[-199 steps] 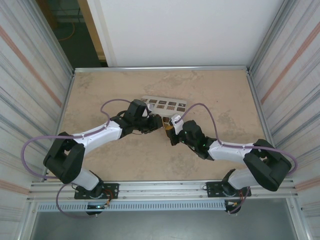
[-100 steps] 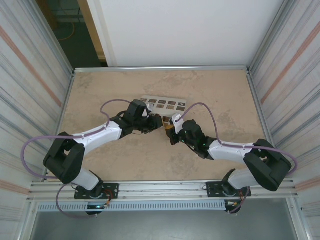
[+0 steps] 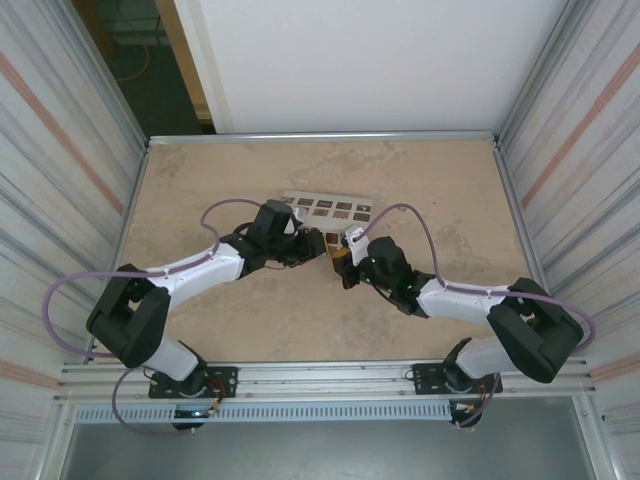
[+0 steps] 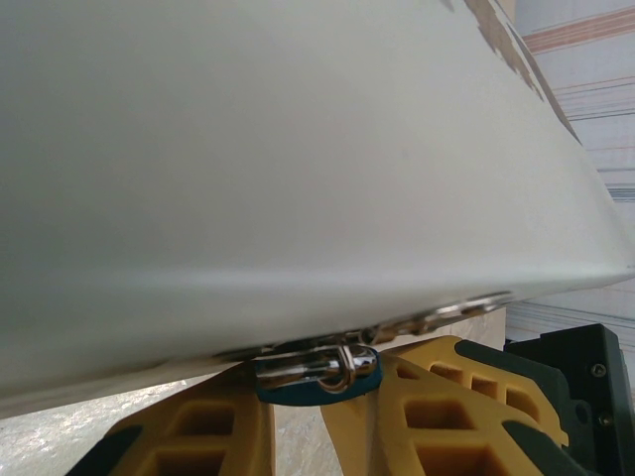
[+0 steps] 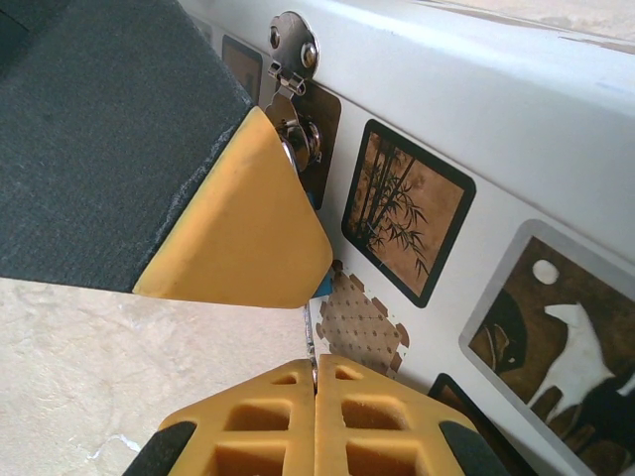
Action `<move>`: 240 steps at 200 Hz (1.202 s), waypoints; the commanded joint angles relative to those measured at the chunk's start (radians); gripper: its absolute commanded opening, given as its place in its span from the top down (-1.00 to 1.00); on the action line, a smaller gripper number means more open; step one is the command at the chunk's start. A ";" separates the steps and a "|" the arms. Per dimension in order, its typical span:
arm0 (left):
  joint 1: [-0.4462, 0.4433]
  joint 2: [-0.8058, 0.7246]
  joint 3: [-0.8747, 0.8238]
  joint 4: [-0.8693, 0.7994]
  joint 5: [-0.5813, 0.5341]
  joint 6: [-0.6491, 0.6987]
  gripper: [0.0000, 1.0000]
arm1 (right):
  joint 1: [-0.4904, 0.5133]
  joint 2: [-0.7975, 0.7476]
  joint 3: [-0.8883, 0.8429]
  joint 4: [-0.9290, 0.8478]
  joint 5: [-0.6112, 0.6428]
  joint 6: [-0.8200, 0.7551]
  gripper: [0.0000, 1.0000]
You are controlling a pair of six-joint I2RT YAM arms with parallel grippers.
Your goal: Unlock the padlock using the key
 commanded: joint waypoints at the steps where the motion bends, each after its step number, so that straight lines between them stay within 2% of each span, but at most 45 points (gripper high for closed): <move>1: 0.001 -0.014 -0.012 0.021 0.019 0.000 0.70 | -0.002 -0.016 0.022 -0.002 -0.023 0.024 1.00; 175: 0.017 -0.006 -0.004 0.023 0.027 0.003 0.70 | -0.002 -0.042 -0.010 0.010 -0.014 0.046 1.00; 240: 0.017 -0.008 -0.012 0.029 0.036 -0.002 0.70 | -0.003 0.009 0.031 0.000 0.011 0.044 1.00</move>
